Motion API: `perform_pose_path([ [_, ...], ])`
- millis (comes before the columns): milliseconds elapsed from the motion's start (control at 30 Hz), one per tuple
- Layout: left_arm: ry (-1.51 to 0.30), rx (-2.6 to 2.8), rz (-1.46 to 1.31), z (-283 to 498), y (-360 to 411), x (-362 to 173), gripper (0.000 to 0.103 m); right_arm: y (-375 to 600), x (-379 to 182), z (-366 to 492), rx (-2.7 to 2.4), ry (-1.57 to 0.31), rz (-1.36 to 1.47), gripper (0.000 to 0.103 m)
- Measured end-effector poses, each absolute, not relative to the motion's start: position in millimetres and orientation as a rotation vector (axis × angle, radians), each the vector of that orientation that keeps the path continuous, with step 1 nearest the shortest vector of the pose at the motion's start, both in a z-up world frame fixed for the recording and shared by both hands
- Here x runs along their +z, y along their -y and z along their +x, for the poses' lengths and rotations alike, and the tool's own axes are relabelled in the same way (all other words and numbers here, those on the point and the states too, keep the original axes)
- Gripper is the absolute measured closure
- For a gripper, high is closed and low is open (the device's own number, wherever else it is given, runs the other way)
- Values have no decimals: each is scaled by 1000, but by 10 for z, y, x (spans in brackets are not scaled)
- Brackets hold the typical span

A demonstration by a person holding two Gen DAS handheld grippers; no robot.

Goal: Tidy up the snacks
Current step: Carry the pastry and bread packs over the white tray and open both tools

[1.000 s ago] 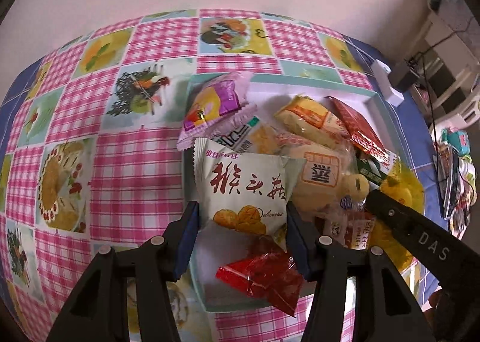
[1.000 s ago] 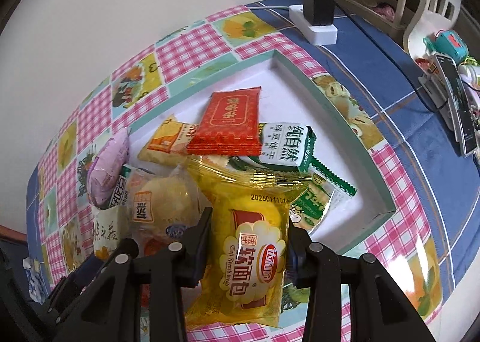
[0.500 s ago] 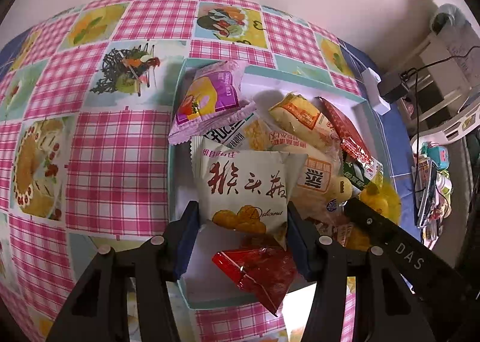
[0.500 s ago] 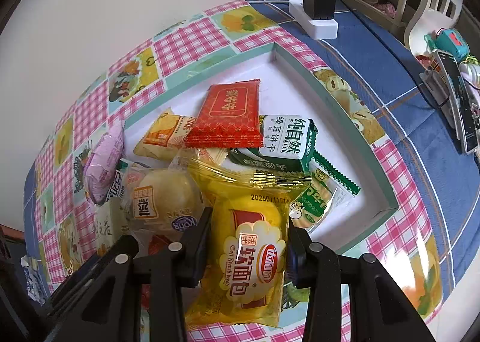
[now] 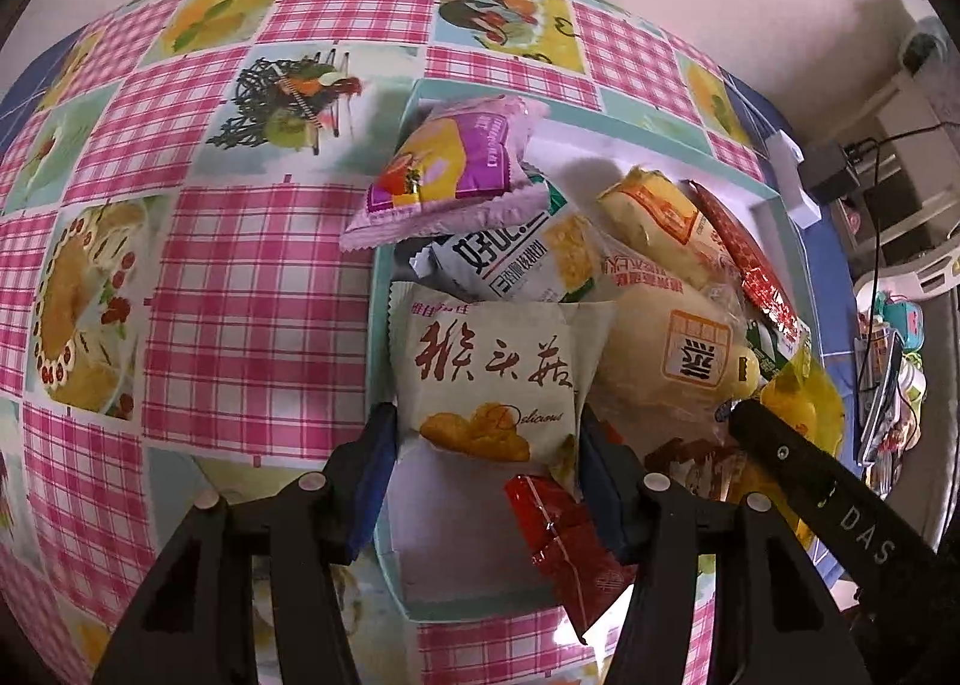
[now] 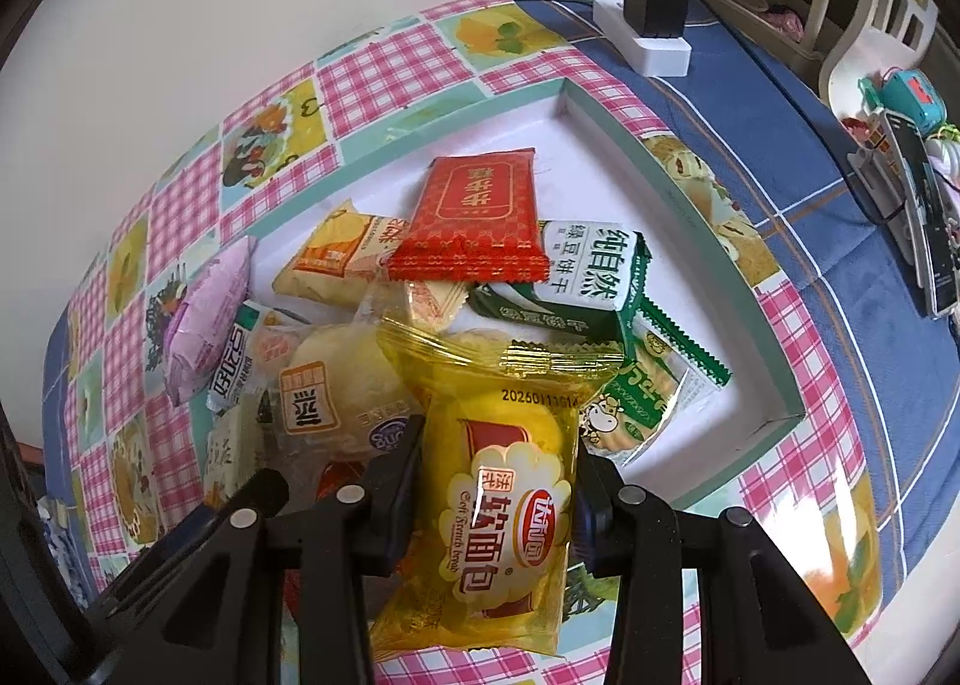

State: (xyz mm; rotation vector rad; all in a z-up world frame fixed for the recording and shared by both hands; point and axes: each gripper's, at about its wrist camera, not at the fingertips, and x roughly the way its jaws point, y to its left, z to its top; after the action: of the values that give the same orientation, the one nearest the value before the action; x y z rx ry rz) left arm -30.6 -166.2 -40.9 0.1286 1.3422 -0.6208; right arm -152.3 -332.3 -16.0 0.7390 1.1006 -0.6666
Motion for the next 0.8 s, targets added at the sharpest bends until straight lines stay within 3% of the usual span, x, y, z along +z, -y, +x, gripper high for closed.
perform_pose_path([
  [467,-1394,-510,-10,-14,1332,-404,43,3118,-37,-1356,-588,-1089,666,59],
  [567,-1395,-521,-10,-30,1274,-324,38,3095,14,-1351,-585,-1073,658,59],
  [700,-1363,-527,8,-90,1257,-169,22,3065,78,-1342,-581,-1054,649,47],
  [800,-1341,-509,22,-102,1209,-64,21,3043,105,-1331,-581,-1052,634,46],
])
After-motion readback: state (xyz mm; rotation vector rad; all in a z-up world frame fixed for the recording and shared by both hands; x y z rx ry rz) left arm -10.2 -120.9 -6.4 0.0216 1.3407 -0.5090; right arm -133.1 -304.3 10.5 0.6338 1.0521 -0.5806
